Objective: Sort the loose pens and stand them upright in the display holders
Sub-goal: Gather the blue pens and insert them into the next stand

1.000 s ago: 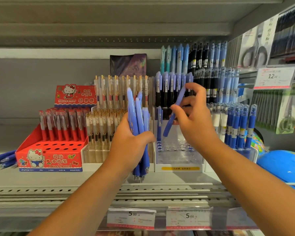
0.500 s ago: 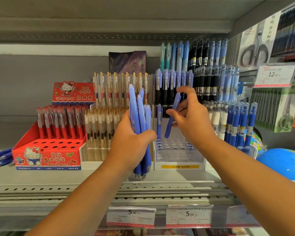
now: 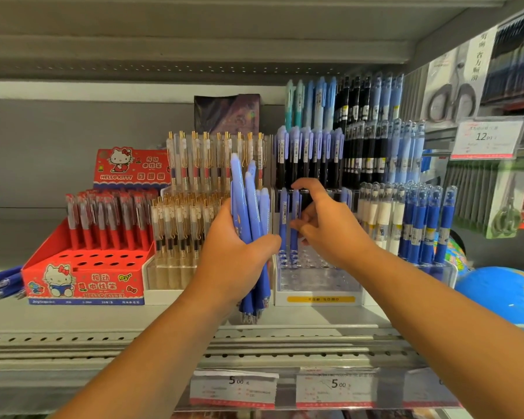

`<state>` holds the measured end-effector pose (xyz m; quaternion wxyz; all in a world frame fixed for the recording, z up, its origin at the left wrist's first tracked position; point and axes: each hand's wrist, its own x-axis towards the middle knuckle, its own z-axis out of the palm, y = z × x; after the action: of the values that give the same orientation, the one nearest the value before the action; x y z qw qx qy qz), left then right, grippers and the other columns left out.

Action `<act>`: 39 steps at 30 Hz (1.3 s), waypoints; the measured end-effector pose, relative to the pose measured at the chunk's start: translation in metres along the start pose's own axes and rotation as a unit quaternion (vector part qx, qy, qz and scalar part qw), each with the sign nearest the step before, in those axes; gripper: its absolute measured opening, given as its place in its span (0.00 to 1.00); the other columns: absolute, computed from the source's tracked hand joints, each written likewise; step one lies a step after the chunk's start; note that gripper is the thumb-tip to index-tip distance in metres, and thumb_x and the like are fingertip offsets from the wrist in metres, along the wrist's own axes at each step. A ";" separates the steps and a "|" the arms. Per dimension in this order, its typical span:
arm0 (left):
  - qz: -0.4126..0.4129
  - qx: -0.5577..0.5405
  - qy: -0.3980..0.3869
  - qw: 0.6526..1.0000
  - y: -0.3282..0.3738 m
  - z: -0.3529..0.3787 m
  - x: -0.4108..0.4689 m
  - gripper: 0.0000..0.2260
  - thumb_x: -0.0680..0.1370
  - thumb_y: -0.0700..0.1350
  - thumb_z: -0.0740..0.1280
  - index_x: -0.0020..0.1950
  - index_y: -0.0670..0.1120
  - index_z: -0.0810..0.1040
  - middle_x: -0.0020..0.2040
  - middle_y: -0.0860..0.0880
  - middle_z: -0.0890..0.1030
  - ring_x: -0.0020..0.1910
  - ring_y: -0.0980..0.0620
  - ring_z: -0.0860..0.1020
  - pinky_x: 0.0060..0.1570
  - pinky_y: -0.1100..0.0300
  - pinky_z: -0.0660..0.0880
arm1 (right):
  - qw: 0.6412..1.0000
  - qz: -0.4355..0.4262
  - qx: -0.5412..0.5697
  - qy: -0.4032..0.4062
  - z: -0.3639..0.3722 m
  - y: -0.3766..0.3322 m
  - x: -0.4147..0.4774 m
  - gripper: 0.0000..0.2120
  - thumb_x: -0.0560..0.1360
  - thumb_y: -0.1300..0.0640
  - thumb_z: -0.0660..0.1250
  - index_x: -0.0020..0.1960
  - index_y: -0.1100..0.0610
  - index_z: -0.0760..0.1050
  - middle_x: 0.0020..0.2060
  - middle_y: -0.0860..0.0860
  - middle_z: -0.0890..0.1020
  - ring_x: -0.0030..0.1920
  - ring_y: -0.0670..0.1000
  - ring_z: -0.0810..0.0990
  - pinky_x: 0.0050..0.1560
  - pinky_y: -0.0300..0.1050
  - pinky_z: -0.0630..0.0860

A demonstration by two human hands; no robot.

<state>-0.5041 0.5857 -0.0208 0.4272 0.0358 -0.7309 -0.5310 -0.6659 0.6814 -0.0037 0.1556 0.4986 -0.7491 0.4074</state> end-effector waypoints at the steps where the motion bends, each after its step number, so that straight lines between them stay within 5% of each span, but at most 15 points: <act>1: 0.003 0.002 -0.002 1.000 0.000 0.000 0.000 0.22 0.75 0.39 0.72 0.56 0.65 0.72 0.32 0.60 0.77 0.30 0.55 0.77 0.35 0.59 0.77 | 1.000 -0.008 -0.017 0.008 -0.001 -0.001 -0.001 0.30 0.77 0.59 0.69 0.71 0.41 0.60 0.36 0.51 0.80 0.35 0.46 0.80 0.39 0.41 0.79; 4: 0.008 0.007 -0.002 1.000 0.002 0.000 -0.002 0.20 0.75 0.42 0.73 0.56 0.65 0.72 0.34 0.64 0.78 0.33 0.58 0.79 0.37 0.60 0.76 | 0.996 -0.025 -0.041 0.073 -0.008 -0.008 -0.003 0.28 0.78 0.53 0.69 0.73 0.41 0.61 0.38 0.46 0.78 0.37 0.42 0.78 0.38 0.35 0.74; 7: 0.015 0.014 0.006 1.000 0.003 0.002 -0.003 0.21 0.75 0.44 0.74 0.58 0.66 0.71 0.41 0.61 0.79 0.37 0.61 0.80 0.37 0.65 0.76 | 0.987 -0.015 0.122 0.107 -0.016 -0.021 -0.007 0.15 0.77 0.52 0.68 0.62 0.44 0.71 0.39 0.48 0.80 0.37 0.44 0.79 0.36 0.38 0.75; 11: 0.033 -0.001 -0.002 0.999 0.006 0.005 -0.003 0.20 0.74 0.44 0.75 0.58 0.63 0.72 0.45 0.58 0.83 0.43 0.62 0.82 0.38 0.70 0.76 | 0.923 0.000 0.379 -0.062 -0.021 -0.041 -0.018 0.07 0.75 0.54 0.69 0.51 0.56 0.80 0.40 0.53 0.83 0.38 0.51 0.81 0.33 0.47 0.77; 17: 0.033 -0.021 -0.031 0.999 0.006 0.006 -0.001 0.20 0.74 0.42 0.74 0.58 0.62 0.72 0.45 0.61 0.83 0.42 0.60 0.83 0.37 0.71 0.77 | 0.918 -0.009 0.383 -0.098 -0.014 -0.046 -0.029 0.03 0.76 0.62 0.70 0.48 0.54 0.80 0.37 0.47 0.83 0.36 0.49 0.81 0.36 0.45 0.79; 30: 0.028 -0.052 0.008 0.998 0.009 0.004 -0.002 0.22 0.70 0.51 0.75 0.58 0.65 0.70 0.54 0.62 0.81 0.51 0.63 0.81 0.45 0.70 0.78 | 0.899 0.038 0.432 -0.055 -0.021 -0.045 -0.026 0.05 0.77 0.64 0.68 0.46 0.66 0.80 0.39 0.60 0.85 0.40 0.56 0.85 0.43 0.48 0.81; 35: 0.018 -0.019 0.036 0.999 0.002 -0.001 0.000 0.20 0.77 0.37 0.69 0.63 0.56 0.73 0.34 0.56 0.78 0.28 0.55 0.77 0.30 0.64 0.75 | 0.885 0.087 0.455 0.045 -0.022 -0.042 -0.019 0.04 0.78 0.67 0.65 0.51 0.67 0.77 0.40 0.62 0.84 0.40 0.61 0.86 0.38 0.49 0.83; 39: 0.019 0.005 0.036 0.999 0.000 0.000 0.002 0.21 0.77 0.37 0.68 0.55 0.65 0.73 0.33 0.58 0.77 0.30 0.55 0.76 0.35 0.54 0.79 | 0.919 0.093 0.352 0.152 -0.035 -0.031 -0.009 0.10 0.79 0.65 0.66 0.58 0.56 0.74 0.41 0.56 0.84 0.38 0.54 0.86 0.35 0.46 0.83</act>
<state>-0.5048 0.5849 -0.0195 0.4627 0.0432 -0.7185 -0.5175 -0.6407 0.7081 0.0268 0.0434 0.3814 -0.5682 0.7279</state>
